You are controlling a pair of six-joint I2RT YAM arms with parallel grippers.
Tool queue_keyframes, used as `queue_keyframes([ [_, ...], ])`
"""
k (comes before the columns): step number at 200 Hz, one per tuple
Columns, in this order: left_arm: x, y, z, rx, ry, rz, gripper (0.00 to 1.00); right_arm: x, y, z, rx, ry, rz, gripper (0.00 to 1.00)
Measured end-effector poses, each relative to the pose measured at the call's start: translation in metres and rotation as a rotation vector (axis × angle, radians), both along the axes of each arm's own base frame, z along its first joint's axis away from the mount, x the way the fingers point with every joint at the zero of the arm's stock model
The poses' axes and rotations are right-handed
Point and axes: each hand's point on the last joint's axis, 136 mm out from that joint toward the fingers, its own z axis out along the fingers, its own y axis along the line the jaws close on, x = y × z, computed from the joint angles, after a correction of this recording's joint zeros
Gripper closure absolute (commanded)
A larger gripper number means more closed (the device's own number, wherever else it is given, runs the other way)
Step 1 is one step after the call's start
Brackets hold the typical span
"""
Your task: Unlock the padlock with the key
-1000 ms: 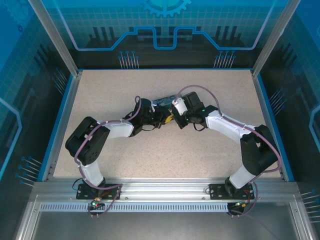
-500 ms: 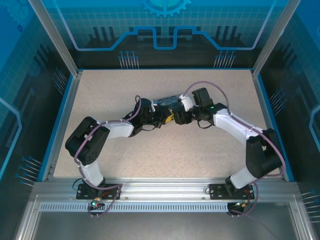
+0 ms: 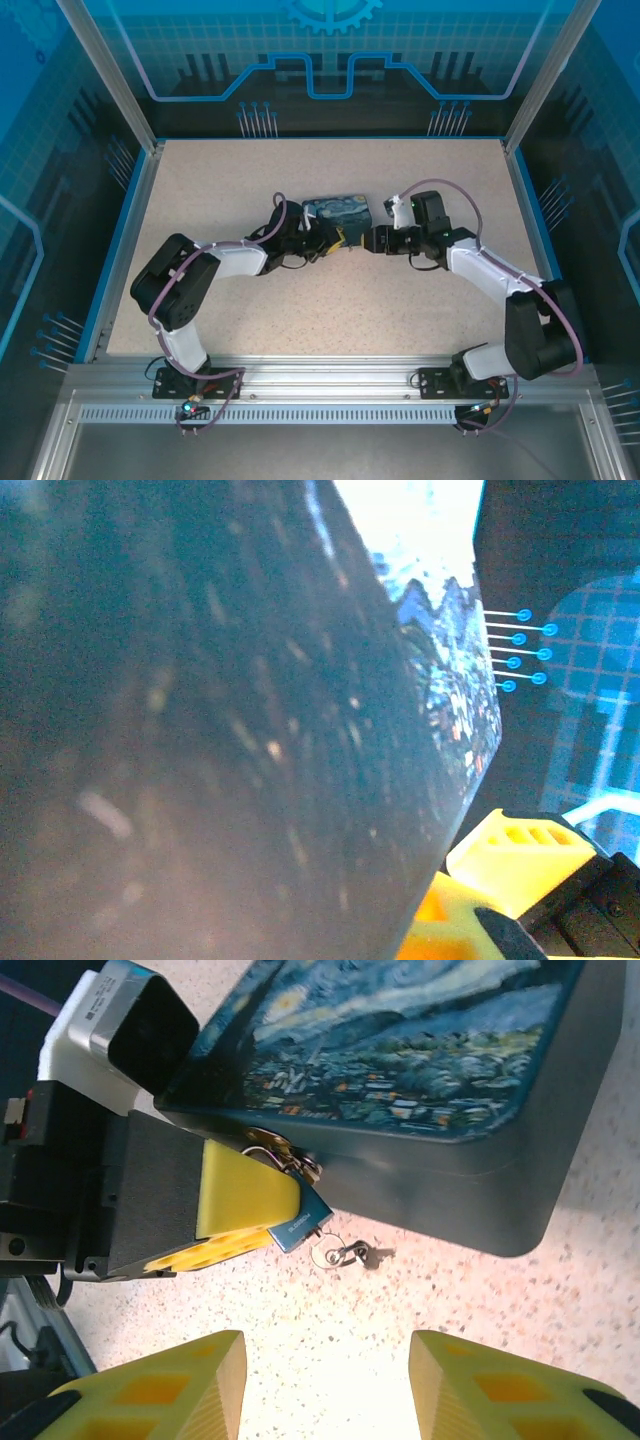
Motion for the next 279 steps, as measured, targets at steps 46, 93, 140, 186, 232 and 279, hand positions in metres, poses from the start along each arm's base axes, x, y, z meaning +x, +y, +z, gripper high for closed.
queue_keyframes([
  [46,-0.003,0.001,-0.024,0.051,0.001,-0.029,0.97,-0.003,0.012,-0.028,0.028,0.086,-0.039,0.53],
  [93,-0.001,-0.001,-0.035,0.065,-0.021,-0.047,0.8,0.006,0.018,-0.047,0.019,0.115,-0.083,0.53],
  [140,-0.002,-0.004,-0.037,0.064,-0.04,-0.066,0.47,0.013,0.016,-0.058,0.002,0.135,-0.117,0.5],
  [186,-0.018,0.005,-0.034,0.077,-0.023,-0.073,0.14,0.023,0.016,-0.052,-0.001,0.109,-0.133,0.46],
  [232,-0.031,0.014,-0.002,0.08,-0.063,-0.077,0.01,0.031,0.018,-0.052,-0.008,0.104,-0.141,0.46],
  [279,-0.035,0.023,0.035,0.088,-0.138,-0.058,0.01,0.055,0.024,-0.041,-0.009,0.089,-0.148,0.46],
])
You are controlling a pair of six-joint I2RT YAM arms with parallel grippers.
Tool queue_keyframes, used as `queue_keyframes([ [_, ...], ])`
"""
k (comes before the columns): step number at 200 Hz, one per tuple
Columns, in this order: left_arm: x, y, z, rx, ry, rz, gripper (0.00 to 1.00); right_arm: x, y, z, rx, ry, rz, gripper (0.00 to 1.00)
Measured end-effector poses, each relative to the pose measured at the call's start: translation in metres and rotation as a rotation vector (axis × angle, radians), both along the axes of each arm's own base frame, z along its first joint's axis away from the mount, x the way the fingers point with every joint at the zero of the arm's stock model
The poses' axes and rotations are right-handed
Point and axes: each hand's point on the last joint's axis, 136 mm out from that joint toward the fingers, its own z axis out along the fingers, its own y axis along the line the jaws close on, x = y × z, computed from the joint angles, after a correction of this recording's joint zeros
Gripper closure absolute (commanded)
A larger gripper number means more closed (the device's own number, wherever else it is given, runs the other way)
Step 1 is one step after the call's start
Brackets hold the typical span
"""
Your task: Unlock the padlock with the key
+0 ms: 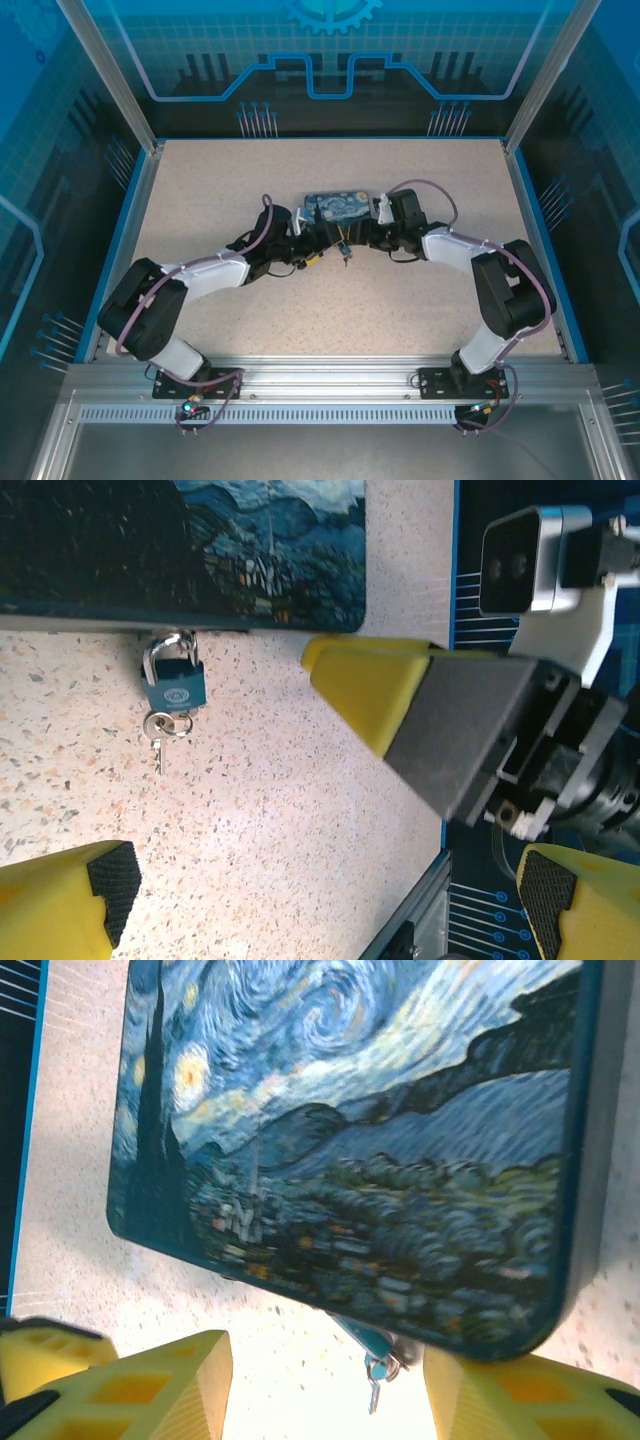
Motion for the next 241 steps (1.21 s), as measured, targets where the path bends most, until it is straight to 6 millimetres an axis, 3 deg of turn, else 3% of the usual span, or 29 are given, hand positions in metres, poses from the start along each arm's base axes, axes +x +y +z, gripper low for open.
queue_keyframes([
  [36,-0.002,0.008,0.0,0.039,-0.001,0.023,0.01,0.038,0.005,0.029,0.023,-0.072,-0.011,0.46],
  [62,-0.003,0.013,-0.003,0.066,0.008,0.039,0.01,0.041,0.004,0.04,0.036,-0.101,-0.002,0.46],
  [129,-0.001,0.023,0.01,0.14,-0.043,0.053,0.01,-0.025,-0.019,0.028,0.027,-0.074,0.005,0.45],
  [185,0.014,0.032,0.042,0.238,-0.135,0.062,0.01,-0.04,-0.027,0.025,0.009,-0.068,-0.001,0.44],
  [241,0.038,0.041,0.101,0.317,-0.263,0.072,0.01,-0.053,-0.037,0.042,-0.008,-0.108,-0.015,0.39],
])
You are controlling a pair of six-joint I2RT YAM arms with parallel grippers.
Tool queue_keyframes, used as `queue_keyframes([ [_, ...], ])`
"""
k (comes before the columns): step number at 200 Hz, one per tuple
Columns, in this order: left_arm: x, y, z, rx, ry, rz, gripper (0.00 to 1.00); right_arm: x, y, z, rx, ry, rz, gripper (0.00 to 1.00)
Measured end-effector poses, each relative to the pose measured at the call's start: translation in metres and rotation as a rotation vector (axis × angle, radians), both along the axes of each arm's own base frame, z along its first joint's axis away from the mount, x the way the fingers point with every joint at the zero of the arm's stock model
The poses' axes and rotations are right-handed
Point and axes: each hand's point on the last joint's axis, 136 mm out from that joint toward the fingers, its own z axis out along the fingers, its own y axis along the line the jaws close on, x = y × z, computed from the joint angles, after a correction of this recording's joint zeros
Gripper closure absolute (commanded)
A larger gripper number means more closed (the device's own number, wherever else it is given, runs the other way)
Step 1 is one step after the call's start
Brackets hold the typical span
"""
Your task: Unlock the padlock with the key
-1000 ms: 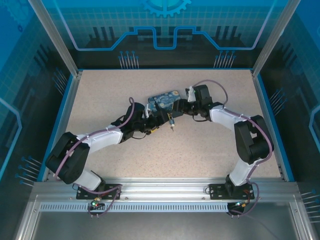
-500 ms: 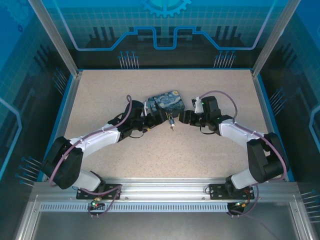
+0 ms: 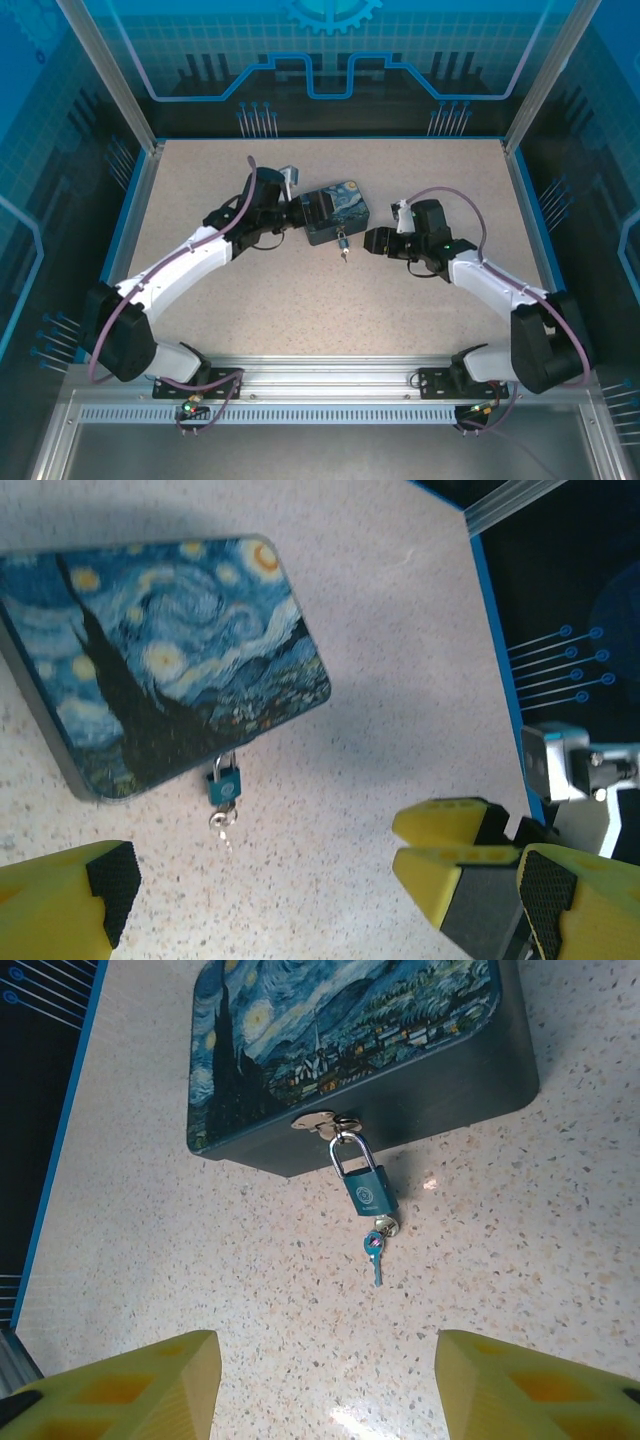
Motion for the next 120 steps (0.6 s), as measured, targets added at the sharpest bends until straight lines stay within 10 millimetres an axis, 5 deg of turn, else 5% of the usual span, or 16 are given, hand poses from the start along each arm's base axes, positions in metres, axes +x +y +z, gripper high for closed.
queue_keyframes([
  [64,0.045,0.006,0.017,0.067,-0.006,-0.004,0.01,-0.006,-0.011,0.018,-0.006,-0.035,-0.022,0.39],
  [120,0.087,0.008,0.013,0.085,0.015,-0.007,0.01,-0.001,-0.008,-0.005,-0.036,-0.004,0.005,0.42],
])
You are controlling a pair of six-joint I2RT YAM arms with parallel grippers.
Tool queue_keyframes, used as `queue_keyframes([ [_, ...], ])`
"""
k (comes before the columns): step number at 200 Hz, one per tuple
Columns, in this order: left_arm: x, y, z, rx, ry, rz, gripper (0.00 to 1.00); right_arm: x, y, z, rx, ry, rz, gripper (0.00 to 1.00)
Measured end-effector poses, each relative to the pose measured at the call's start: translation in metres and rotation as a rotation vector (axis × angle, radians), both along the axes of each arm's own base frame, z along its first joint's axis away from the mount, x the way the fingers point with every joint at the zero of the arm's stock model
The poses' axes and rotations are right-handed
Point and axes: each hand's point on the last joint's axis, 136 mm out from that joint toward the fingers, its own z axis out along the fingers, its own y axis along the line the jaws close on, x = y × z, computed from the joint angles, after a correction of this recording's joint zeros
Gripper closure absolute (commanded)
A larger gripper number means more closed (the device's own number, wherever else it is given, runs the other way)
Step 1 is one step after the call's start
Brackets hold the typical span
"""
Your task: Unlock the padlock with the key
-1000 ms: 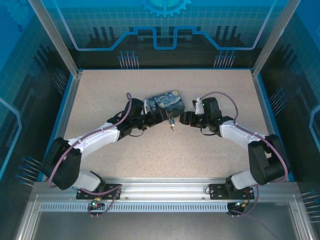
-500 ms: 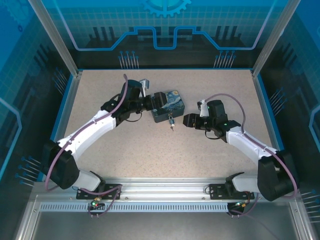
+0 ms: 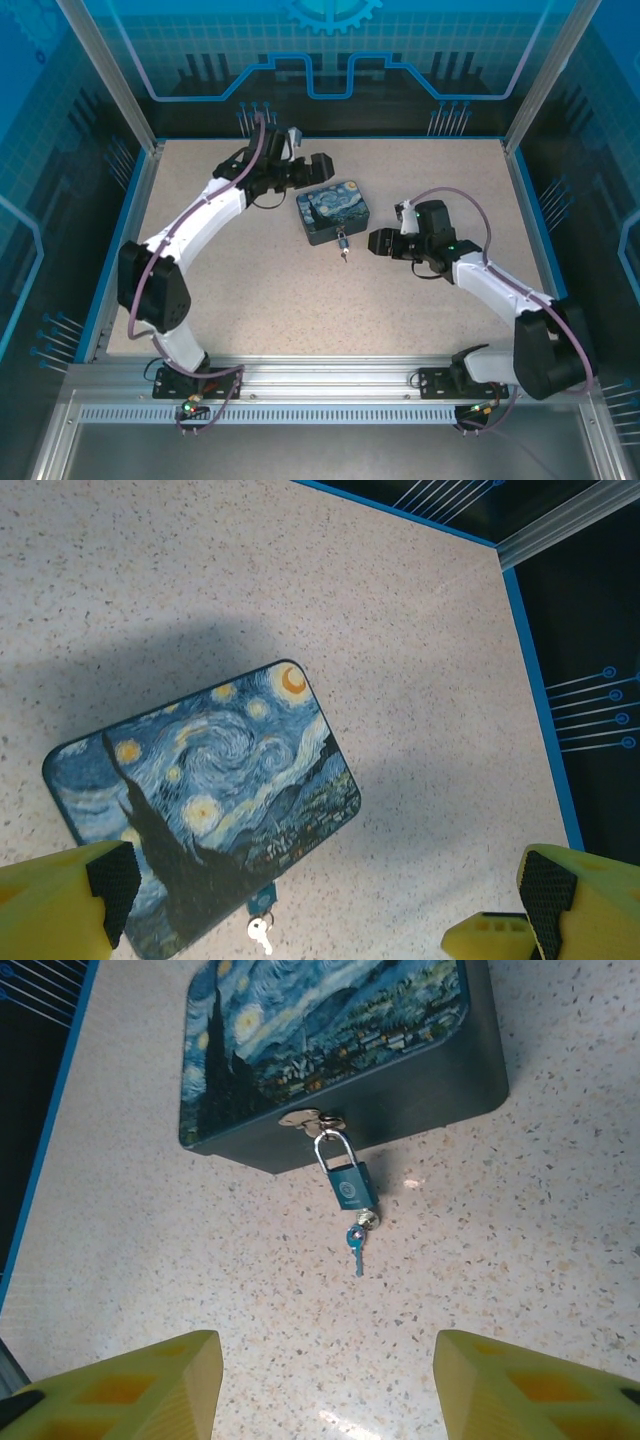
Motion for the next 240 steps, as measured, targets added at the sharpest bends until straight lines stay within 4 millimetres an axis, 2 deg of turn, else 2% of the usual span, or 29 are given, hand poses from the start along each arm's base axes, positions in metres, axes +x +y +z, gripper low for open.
queue_keyframes([
  [41,0.022,-0.009,-0.03,-0.012,0.035,0.021,0.01,0.01,0.008,-0.034,-0.011,0.044,0.033,0.43],
  [84,0.033,0.0,-0.038,0.007,0.007,0.094,0.01,0.018,0.019,-0.056,-0.033,0.064,0.065,0.46],
  [117,0.019,0.028,-0.063,0.106,0.037,0.182,0.01,0.027,0.037,-0.061,-0.054,0.033,0.106,0.48],
  [140,0.017,0.041,-0.073,0.146,0.052,0.22,0.01,0.029,0.052,-0.065,-0.085,-0.004,0.149,0.49],
  [154,0.017,0.045,-0.074,0.152,0.057,0.23,0.01,0.03,0.057,-0.07,-0.104,-0.02,0.166,0.49],
  [206,0.019,0.047,-0.075,0.15,0.06,0.234,0.01,0.037,0.054,-0.09,-0.146,-0.024,0.161,0.48],
  [240,0.021,0.05,-0.084,0.145,0.081,0.235,0.01,0.042,0.057,-0.098,-0.148,-0.023,0.165,0.48],
])
